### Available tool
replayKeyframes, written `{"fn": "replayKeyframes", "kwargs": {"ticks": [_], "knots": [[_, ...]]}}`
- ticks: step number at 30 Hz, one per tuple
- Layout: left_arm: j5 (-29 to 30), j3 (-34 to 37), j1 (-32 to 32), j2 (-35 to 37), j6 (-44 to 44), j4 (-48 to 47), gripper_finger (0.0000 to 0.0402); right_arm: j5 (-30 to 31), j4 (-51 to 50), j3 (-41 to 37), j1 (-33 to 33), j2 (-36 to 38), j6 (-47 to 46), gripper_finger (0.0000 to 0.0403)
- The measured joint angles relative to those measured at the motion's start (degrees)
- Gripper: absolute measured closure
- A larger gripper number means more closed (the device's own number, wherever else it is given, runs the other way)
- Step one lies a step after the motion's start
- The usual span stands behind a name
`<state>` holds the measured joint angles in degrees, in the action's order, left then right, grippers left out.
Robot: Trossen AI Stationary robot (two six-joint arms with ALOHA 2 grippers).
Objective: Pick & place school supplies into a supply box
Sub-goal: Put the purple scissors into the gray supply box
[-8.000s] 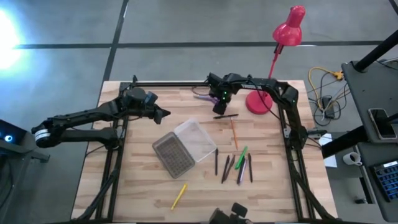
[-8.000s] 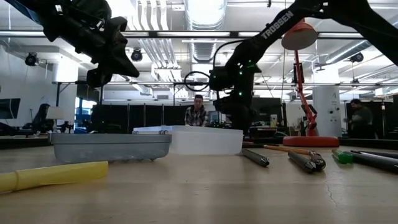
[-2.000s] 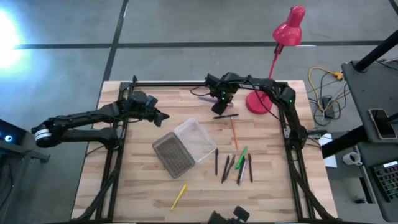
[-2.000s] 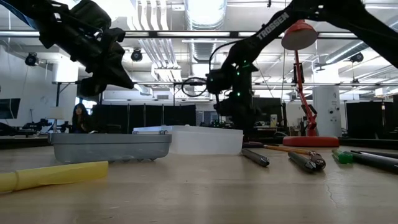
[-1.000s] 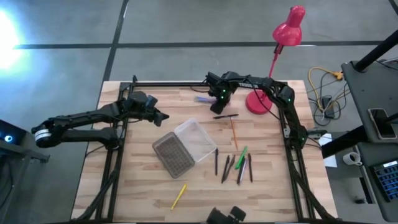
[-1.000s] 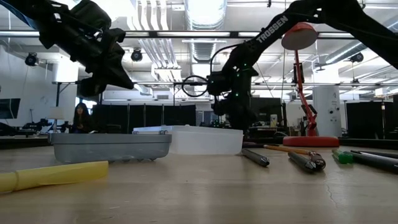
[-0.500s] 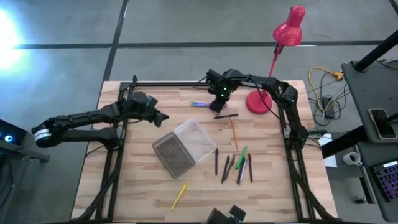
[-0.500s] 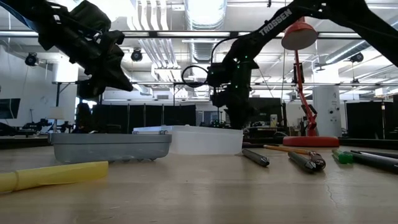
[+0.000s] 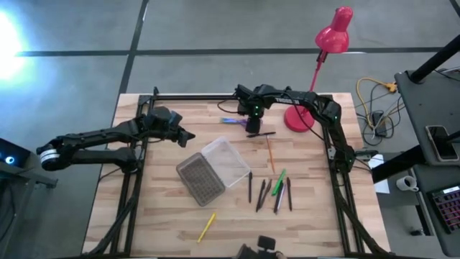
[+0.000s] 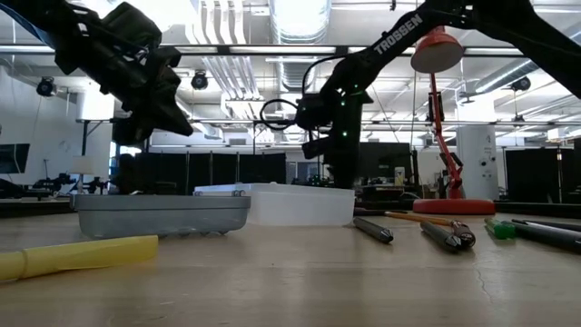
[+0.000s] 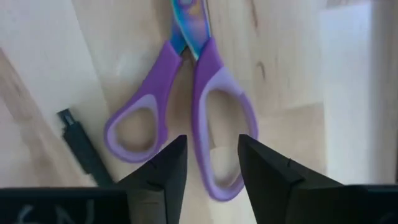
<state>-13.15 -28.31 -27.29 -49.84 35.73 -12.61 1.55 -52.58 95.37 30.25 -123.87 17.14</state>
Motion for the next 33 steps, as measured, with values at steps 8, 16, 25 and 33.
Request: {"fn": "replayKeyframes", "kwargs": {"ticks": [8, 16, 25, 33], "knots": [[0.00, 0.01, 0.00, 0.00, 0.00, 0.01, 0.0402, -0.23, 0.11, -1.58, -0.07, -0.02, 9.47, 0.0286], [0.04, 0.04, 0.00, 0.00, -0.45, 0.01, 0.0402, 1.34, 2.64, -5.15, -0.09, 0.13, 11.90, 0.0301], [0.08, 0.05, 0.00, 0.00, -0.64, 0.02, 0.0402, 1.83, 6.42, -8.66, -0.14, 0.44, 13.29, 0.0346], [0.04, 0.06, 0.00, 0.00, -0.66, 0.02, 0.0402, 2.27, 8.84, -11.81, -0.18, 0.76, 3.69, 0.0384]]}}
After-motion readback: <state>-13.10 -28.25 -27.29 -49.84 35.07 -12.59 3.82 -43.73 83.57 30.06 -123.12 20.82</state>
